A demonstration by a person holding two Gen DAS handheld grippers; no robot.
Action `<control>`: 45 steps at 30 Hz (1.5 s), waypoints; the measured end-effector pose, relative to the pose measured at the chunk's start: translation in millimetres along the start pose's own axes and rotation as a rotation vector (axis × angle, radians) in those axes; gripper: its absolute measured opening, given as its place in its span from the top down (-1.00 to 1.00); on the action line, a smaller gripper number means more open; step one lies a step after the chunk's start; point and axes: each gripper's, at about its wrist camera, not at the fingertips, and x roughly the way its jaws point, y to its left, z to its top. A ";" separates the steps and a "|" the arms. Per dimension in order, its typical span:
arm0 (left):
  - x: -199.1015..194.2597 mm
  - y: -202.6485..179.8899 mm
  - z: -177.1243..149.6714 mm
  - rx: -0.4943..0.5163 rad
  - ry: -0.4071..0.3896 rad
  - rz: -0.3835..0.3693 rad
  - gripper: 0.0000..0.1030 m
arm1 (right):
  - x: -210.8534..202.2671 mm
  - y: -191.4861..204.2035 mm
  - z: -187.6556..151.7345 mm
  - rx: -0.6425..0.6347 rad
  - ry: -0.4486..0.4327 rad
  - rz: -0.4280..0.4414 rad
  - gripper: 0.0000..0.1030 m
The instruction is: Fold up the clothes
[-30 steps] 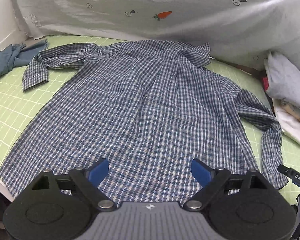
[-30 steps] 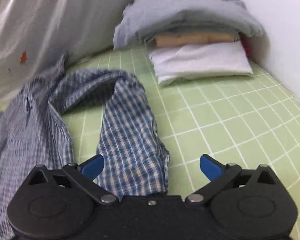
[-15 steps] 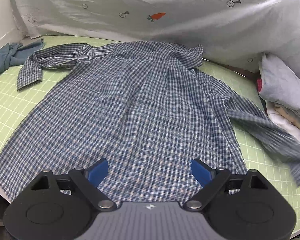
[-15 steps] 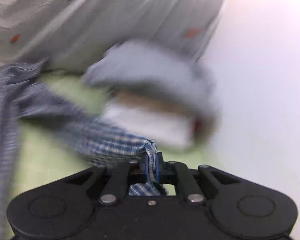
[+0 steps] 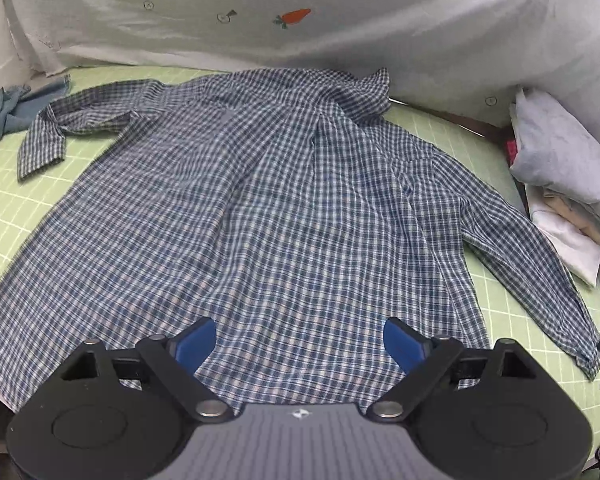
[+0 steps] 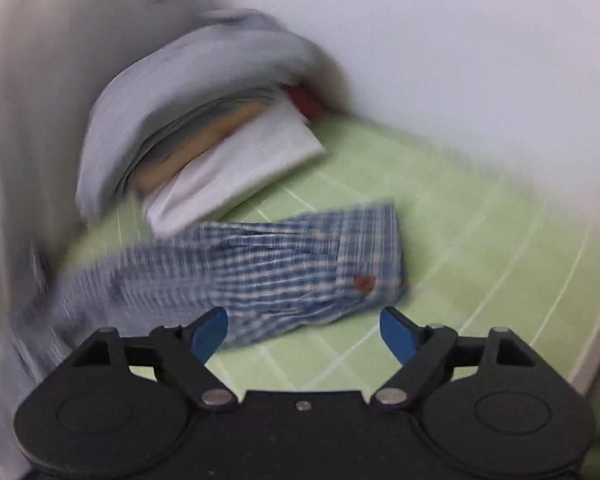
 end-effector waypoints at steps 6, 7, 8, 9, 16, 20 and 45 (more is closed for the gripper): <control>-0.9 -4.4 3.6 0.014 -0.008 0.005 -0.76 | 34.9 16.7 6.0 -0.196 -0.036 -0.230 -0.63; -1.4 -3.8 4.2 0.010 -0.009 0.008 -0.76 | 39.0 19.2 6.2 -0.258 -0.045 -0.251 -0.60; -1.9 -2.7 4.7 0.006 -0.009 0.011 -0.76 | 44.8 21.4 5.2 -0.325 -0.050 -0.279 -0.54; -2.5 -1.1 5.1 0.000 -0.008 0.016 -0.76 | 50.4 20.9 4.7 -0.377 -0.045 -0.310 -0.49; -7.4 15.8 6.1 -0.030 -0.007 0.075 -0.76 | 67.9 2.3 26.1 -0.441 -0.082 -0.453 -0.37; -7.4 28.6 8.4 -0.050 -0.004 0.096 -0.76 | 71.9 3.4 34.3 -0.428 -0.084 -0.514 -0.42; 8.8 246.1 73.2 -0.014 -0.005 0.136 -0.79 | 0.4 286.7 -222.3 -0.748 0.067 -0.003 -0.99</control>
